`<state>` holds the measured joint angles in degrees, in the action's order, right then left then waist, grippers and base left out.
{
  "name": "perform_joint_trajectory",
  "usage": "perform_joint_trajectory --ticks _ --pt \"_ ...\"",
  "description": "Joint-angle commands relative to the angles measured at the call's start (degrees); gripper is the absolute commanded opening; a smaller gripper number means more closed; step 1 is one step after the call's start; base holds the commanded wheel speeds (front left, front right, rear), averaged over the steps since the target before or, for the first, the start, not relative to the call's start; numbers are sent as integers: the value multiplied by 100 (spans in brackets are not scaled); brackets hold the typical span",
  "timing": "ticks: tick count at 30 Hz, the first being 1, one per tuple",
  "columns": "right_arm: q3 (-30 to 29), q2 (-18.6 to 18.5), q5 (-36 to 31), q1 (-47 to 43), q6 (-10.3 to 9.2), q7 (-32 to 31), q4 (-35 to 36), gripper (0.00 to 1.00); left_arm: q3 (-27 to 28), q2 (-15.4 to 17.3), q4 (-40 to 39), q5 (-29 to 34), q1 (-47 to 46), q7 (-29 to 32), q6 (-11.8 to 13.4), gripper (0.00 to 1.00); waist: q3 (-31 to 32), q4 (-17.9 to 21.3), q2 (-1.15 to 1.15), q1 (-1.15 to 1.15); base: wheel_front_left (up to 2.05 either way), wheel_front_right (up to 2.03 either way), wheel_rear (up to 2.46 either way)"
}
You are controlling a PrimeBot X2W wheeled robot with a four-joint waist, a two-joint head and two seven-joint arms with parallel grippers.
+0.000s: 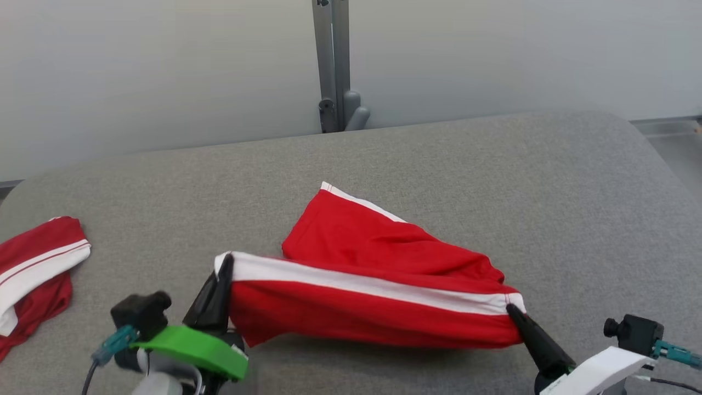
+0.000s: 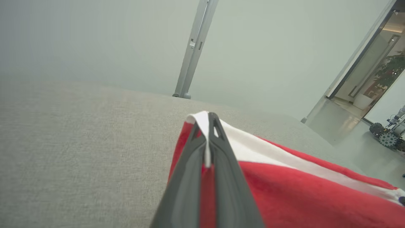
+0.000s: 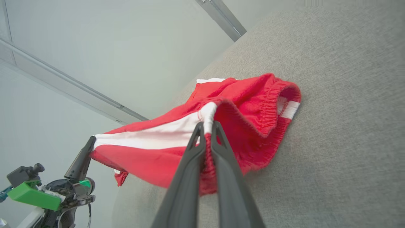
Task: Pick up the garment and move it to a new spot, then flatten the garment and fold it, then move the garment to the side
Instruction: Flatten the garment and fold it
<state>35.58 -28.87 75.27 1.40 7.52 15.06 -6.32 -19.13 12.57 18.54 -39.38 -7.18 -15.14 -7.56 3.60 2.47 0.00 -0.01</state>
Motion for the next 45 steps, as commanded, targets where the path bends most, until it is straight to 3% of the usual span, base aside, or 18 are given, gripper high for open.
perform_joint_trajectory --ticks 1,8,16,26,40,41,42,43,44,45 --pt "-149 73 10 -70 -6 15 -7 0 -157 72 118 10 -264 1 14 0 -219 179 0 1 0 0 0" --pt "-1015 890 -357 210 -4 14 -197 0 -766 55 1311 107 -1819 1 14 0 -885 583 0 1 0 0 0" --pt "-1480 1647 -831 786 -3 15 -446 0 -1126 -14 2605 471 -3318 1 14 0 -1629 895 0 1 0 0 0" --pt "-1695 2159 -1393 1313 -3 15 -811 0 -1427 -79 3711 644 -4317 1 14 0 -2165 1132 0 1 0 0 0" --pt "-1868 2506 -2019 1690 -3 15 -1317 0 -1326 -67 4061 863 -4661 0 14 0 -2411 1250 0 1 0 0 0" --pt "-1863 2520 -2054 1710 -4 15 -1366 6 -1304 -64 4068 876 -4665 0 14 0 -2416 1260 0 1 0 0 0" --pt "-1850 2536 -2077 1726 -4 15 -1421 41 -1277 -57 4061 899 -4675 0 14 18 -2420 1268 0 1 0 0 0" --pt "-1822 2545 -2111 1744 -4 14 -1497 95 -1217 -49 4027 911 -4678 0 14 84 -2422 1273 0 1 0 0 0" --pt "-1803 2551 -2128 1767 -4 14 -1551 100 -1156 -58 4016 911 -4651 0 14 100 -2416 1273 0 1 0 0 0" --pt "-1805 2556 -2148 1795 -3 15 -1590 100 -1128 -84 4011 930 -4613 0 14 100 -2406 1270 0 1 0 0 0"
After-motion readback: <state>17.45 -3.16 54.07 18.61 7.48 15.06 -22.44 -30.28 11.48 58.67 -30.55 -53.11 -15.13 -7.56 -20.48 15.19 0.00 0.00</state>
